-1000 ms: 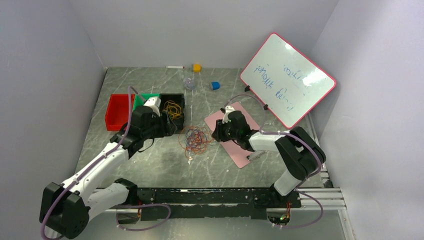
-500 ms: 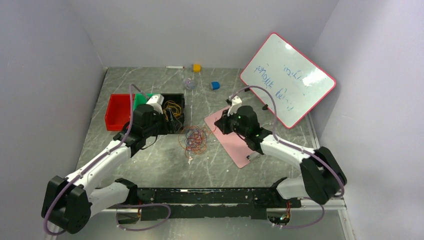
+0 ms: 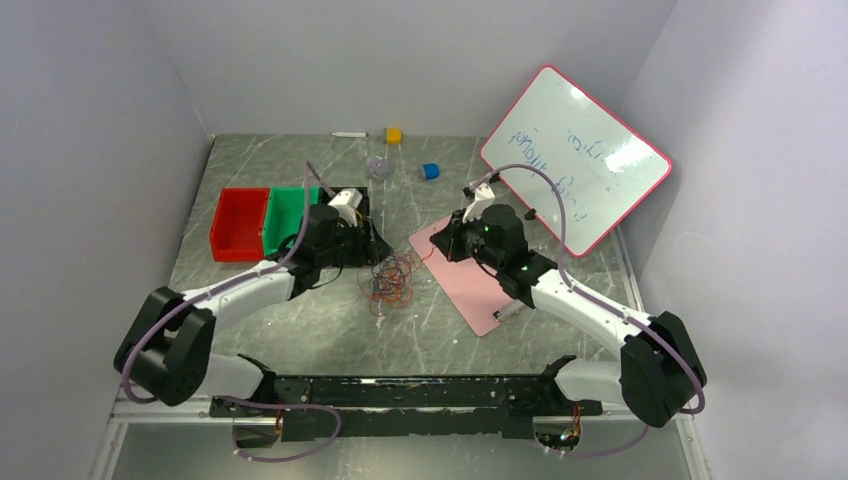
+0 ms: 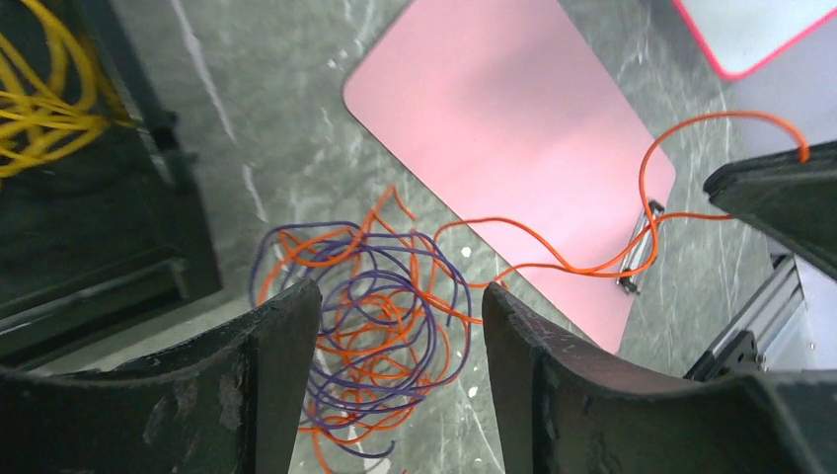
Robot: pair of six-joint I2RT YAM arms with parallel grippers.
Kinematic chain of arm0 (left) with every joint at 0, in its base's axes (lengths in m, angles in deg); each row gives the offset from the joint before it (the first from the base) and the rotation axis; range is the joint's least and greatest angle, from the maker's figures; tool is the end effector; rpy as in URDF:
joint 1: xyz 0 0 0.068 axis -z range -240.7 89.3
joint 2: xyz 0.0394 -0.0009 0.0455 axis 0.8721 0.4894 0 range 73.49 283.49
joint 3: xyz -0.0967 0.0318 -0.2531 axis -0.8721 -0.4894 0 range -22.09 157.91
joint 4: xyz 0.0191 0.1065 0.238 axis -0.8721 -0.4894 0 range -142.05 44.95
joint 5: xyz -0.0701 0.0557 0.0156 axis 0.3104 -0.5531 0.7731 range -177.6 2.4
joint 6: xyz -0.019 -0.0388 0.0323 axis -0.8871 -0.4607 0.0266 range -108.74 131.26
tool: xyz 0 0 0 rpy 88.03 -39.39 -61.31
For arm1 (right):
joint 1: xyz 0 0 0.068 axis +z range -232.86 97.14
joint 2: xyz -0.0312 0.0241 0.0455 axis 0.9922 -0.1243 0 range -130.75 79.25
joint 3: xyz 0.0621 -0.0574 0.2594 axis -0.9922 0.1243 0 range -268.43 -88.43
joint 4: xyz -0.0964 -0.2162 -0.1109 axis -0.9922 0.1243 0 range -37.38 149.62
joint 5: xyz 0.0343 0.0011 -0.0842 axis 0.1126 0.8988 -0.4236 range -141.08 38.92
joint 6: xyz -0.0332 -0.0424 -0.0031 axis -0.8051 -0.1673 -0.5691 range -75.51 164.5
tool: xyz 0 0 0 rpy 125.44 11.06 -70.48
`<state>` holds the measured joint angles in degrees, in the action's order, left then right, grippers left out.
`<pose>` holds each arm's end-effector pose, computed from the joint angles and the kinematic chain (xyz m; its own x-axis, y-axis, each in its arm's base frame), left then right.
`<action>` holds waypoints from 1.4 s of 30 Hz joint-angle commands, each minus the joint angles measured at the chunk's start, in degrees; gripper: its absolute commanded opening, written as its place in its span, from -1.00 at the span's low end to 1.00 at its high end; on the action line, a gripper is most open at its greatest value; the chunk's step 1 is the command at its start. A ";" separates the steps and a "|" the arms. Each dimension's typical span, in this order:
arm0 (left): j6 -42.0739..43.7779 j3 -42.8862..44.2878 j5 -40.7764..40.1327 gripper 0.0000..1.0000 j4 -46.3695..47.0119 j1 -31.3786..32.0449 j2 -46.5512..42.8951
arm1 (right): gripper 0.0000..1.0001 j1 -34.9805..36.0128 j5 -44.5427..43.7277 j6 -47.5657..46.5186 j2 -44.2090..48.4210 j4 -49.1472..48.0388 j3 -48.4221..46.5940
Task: Untangle the cables
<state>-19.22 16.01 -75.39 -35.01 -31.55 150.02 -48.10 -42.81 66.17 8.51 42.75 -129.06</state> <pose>0.2440 -0.1446 0.2132 -0.6816 -0.1874 -0.7073 0.3398 0.7750 -0.5328 0.2250 0.1624 0.2540 -0.5135 0.0884 -0.8535 -0.5225 0.7568 0.3927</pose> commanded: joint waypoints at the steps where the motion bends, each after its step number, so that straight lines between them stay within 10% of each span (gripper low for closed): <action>1: -0.38 0.99 -0.71 0.30 6.94 3.33 3.46 | -1.00 -0.21 -0.92 4.82 1.27 0.01 -1.55; 18: 0.18 6.19 -10.22 0.10 6.67 13.16 23.71 | -1.00 -0.23 -6.43 0.47 10.76 7.90 -10.28; 42: -0.77 3.08 -15.73 -0.20 4.54 16.01 23.66 | -1.00 -0.31 -19.60 -16.31 16.76 13.75 -36.75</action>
<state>-19.77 21.24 -89.27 -26.72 -16.38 172.99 -48.20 -59.68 53.93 24.48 57.68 -162.96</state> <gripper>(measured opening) 0.429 0.017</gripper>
